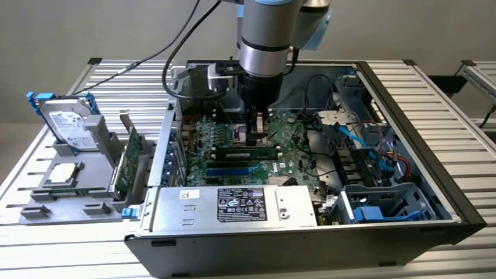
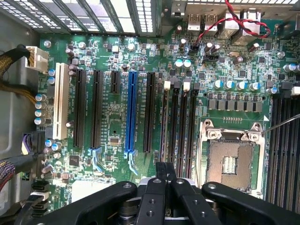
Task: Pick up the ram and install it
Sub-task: 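Press down the ram until it locks into place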
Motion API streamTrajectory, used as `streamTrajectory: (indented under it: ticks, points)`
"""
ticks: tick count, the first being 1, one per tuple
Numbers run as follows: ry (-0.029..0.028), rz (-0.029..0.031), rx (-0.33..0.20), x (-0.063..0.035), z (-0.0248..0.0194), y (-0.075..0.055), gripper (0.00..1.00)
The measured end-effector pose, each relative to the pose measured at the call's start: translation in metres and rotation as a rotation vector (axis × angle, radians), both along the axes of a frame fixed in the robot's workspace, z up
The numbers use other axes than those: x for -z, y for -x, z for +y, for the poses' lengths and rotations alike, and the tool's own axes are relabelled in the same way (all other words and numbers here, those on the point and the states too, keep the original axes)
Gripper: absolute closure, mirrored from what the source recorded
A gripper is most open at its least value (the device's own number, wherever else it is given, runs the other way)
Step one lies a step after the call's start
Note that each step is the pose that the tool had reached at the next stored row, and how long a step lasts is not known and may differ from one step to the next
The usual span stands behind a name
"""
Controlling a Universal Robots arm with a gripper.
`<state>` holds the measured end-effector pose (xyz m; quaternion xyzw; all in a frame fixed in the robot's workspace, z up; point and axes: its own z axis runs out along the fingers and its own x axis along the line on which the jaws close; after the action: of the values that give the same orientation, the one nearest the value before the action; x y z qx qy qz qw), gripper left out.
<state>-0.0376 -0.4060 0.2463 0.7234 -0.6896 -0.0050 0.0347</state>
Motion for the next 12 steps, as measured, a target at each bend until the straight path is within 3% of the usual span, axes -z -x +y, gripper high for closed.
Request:
streamTrajectory:
  ticks: [12]
  points:
    - [-0.001, -0.0001, 0.0, 0.0127, 0.0, 0.004, 0.89]
